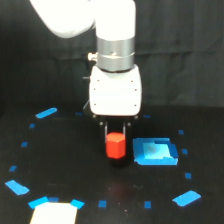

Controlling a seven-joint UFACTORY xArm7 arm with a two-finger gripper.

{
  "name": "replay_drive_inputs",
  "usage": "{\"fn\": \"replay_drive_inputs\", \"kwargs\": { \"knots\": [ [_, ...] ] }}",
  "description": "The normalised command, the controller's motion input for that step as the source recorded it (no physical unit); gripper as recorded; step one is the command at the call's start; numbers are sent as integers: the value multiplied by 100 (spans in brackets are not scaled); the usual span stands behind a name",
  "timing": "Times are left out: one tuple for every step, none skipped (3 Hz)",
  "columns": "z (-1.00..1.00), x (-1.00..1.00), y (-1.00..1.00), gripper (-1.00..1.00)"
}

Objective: Pick up the red object from the table

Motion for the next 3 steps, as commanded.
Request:
{"fn": "replay_drive_inputs", "kwargs": {
  "knots": [
    [100, 100, -2, -100],
    [100, 95, 22, -100],
    [100, 100, 6, -100]
  ]
}}
